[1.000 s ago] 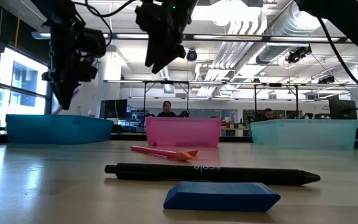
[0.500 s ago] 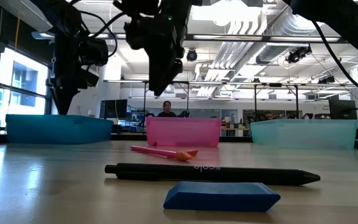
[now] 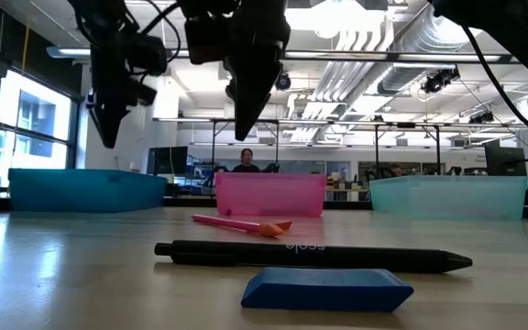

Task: Sort crayons/erasers/pens/pencils in bins
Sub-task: Put the orange eraser into the orange bin

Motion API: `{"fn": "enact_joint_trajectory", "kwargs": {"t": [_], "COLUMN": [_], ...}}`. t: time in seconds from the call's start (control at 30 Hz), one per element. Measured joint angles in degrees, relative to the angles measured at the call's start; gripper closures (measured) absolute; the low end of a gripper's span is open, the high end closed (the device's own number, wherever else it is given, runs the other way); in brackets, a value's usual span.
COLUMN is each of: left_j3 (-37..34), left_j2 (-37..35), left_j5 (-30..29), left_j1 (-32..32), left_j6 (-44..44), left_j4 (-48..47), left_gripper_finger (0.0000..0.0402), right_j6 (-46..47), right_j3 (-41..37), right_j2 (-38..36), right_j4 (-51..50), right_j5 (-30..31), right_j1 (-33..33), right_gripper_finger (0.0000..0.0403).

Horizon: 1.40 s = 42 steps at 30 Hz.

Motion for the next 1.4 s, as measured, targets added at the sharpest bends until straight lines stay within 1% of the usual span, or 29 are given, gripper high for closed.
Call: {"fn": "enact_joint_trajectory", "kwargs": {"t": [0.1,0.17,0.33,0.43,0.53,0.67,0.77,0.83,1.03,1.17,1.3,1.4], "left_j3": [3.0,4.7,5.9,5.9,5.9,5.9,5.9,5.9,5.9,5.9,5.9,5.9], "left_j2": [-0.3,-1.0,-4.4,-6.9,-9.3,-11.9,-12.9,-13.2,-13.1,-13.1,-13.1,-13.1], "left_j5": [0.1,0.4,5.3,8.5,10.2,10.3,10.2,10.1,10.1,10.1,10.1,10.1], "left_j1": [0.0,0.0,-0.1,-0.2,-0.2,-0.2,-0.2,-0.2,-0.2,-0.2,-0.2,-0.2], "left_j6": [0.0,0.0,0.0,0.0,-0.1,-0.2,-1.3,-1.6,-4.5,-4.8,-6.5,-6.7], "left_j4": [-1.9,-3.4,-4.6,-5.2,-5.4,-5.4,-5.4,-5.4,-5.4,-5.4,-5.4,-5.4], "left_gripper_finger": [0.0257,0.0257,0.0257,0.0257,0.0257,0.0257,0.0257,0.0257,0.0257,0.0257,0.0257,0.0257], "right_j6": [-1.8,-3.6,-6.0,-6.0,-7.1,-8.0,-10.0,-12.0,-15.7,-16.8,-17.3,-17.5], "right_j3": [0.0,0.0,-0.4,-2.5,-6.5,-11.3,-13.3,-13.9,-14.2,-14.2,-14.3,-16.8], "right_j2": [0.2,0.6,1.2,1.5,1.6,1.6,1.6,1.6,1.6,1.6,1.6,1.5], "right_j4": [0.3,0.4,1.1,1.4,1.6,1.9,3.0,4.3,8.7,10.0,10.6,13.2], "right_j5": [0.2,1.7,4.6,5.5,6.6,7.1,10.7,12.0,11.9,9.2,8.9,8.9], "right_j1": [1.7,3.2,6.8,7.7,8.3,9.0,9.5,9.7,9.7,9.6,9.6,9.6], "right_gripper_finger": [0.0219,0.0219,0.0219,0.0219,0.0219,0.0219,0.0219,0.0219,0.0219,0.0219,0.0219,0.0219]}}
